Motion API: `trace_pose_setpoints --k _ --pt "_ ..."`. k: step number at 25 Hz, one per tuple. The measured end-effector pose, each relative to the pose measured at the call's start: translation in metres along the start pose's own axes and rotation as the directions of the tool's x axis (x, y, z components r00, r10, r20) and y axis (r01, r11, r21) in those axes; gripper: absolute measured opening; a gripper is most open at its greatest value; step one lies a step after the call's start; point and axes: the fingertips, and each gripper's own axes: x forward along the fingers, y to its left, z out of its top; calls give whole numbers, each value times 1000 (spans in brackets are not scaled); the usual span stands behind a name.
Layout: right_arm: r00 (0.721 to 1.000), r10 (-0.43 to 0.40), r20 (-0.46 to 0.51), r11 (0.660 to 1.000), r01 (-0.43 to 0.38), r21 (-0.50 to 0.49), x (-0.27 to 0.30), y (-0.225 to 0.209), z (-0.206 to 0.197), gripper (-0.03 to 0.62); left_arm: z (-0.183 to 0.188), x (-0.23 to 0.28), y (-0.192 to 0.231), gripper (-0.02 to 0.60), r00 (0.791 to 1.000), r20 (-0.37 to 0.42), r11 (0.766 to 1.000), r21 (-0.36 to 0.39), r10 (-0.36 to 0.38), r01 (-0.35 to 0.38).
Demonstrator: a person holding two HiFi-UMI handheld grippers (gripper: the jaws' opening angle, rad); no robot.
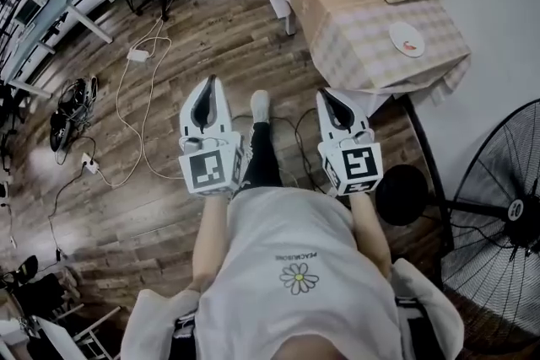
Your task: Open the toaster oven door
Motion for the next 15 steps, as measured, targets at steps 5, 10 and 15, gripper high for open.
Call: trace_pose_setpoints --k 5,10,15 --pt "1000 -10 2 1000 10 -10 35 -19 -2 9 -5 52 7 17 999 25 999 -27 -28 29" --pt "997 -73 -18 997 73 -27 86 -52 -9 9 -14 124 6 17 992 54 993 -25 -113 114" --pt "987 -142 -79 990 141 -16 159 -95 -13 11 -33 220 23 17 982 31 981 -48 -186 187"
